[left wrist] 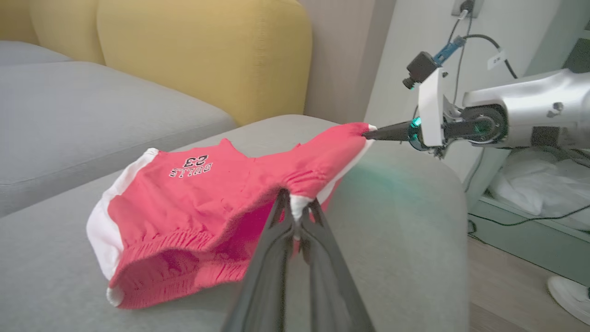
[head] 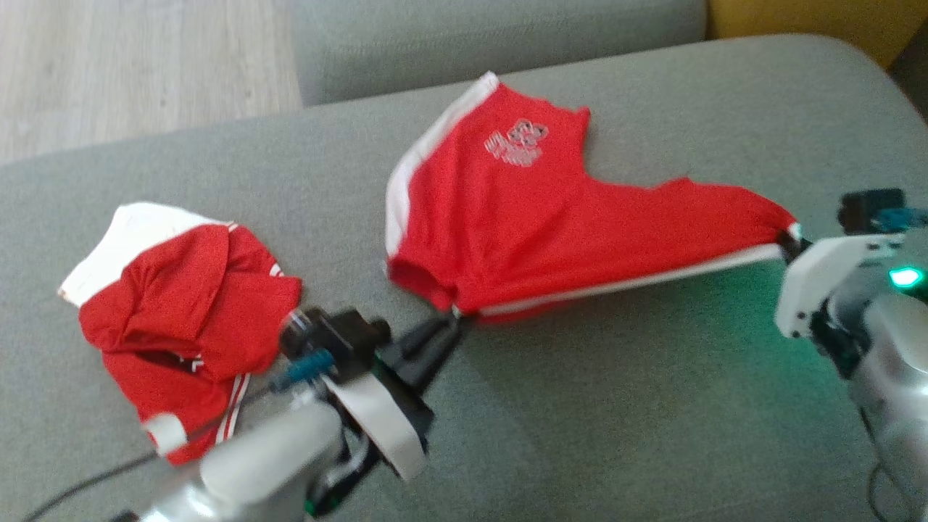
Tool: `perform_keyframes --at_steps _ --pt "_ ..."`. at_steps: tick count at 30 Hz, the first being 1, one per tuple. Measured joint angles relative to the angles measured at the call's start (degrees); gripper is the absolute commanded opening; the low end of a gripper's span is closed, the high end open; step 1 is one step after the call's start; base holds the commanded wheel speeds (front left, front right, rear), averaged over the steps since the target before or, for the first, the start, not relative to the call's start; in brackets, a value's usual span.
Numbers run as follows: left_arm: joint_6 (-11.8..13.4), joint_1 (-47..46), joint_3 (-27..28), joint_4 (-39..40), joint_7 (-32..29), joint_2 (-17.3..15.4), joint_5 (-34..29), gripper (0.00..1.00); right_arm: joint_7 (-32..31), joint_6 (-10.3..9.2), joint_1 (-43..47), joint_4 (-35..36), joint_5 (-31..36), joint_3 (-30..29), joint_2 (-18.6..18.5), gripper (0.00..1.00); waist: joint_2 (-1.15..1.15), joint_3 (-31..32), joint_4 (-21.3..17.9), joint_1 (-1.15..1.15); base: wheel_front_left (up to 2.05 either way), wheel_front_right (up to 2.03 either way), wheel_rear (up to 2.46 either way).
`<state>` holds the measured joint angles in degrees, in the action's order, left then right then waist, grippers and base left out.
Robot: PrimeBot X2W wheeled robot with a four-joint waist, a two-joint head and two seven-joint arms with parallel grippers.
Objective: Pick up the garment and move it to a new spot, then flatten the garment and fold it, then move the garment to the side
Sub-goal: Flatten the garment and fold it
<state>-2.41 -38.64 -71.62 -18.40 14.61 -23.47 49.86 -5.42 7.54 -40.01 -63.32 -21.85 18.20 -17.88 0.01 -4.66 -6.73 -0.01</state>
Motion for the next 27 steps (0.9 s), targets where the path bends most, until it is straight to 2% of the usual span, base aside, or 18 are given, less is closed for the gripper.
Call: perform_keyframes --at_steps 4,7,11,14,22,27 --pt "1.56 3.41 -1.24 3.32 -0.51 1.25 0.00 0.00 -1.57 0.01 3.87 4.39 -2.24 -0.42 -3.74 0.00 0.00 2.38 -0.69 0.00 0.00 0.00 0.00" --pt "2.50 4.72 -1.77 6.28 -0.94 2.04 -0.42 0.00 -1.65 0.08 7.19 7.98 -3.63 -3.18 -5.59 0.00 0.00 2.85 -1.07 -0.01 0.00 0.00 0.00" --pt "3.69 5.22 -2.25 8.80 -1.44 2.58 -0.63 0.00 -1.79 0.08 11.27 13.37 -4.16 -7.95 -6.10 0.00 0.00 1.98 -0.90 0.02 0.00 0.00 0.00" --pt "4.45 5.20 -2.15 9.56 -1.48 2.58 -1.09 0.00 -3.22 0.08 12.43 17.97 -2.15 -11.59 -6.05 0.00 0.00 1.03 -0.38 0.02 0.00 0.00 0.00" --pt "5.00 3.03 1.46 9.90 -1.41 2.27 -0.99 0.00 -8.57 0.08 11.77 28.78 7.19 -19.31 -2.05 0.00 0.00 -2.28 2.49 0.02 0.00 0.00 0.00" --pt "4.82 -0.62 3.36 10.03 -1.34 2.18 -0.93 0.00 -11.25 0.07 6.34 32.53 14.16 -23.15 2.19 0.00 0.00 -5.46 5.87 0.02 0.00 0.00 0.00"
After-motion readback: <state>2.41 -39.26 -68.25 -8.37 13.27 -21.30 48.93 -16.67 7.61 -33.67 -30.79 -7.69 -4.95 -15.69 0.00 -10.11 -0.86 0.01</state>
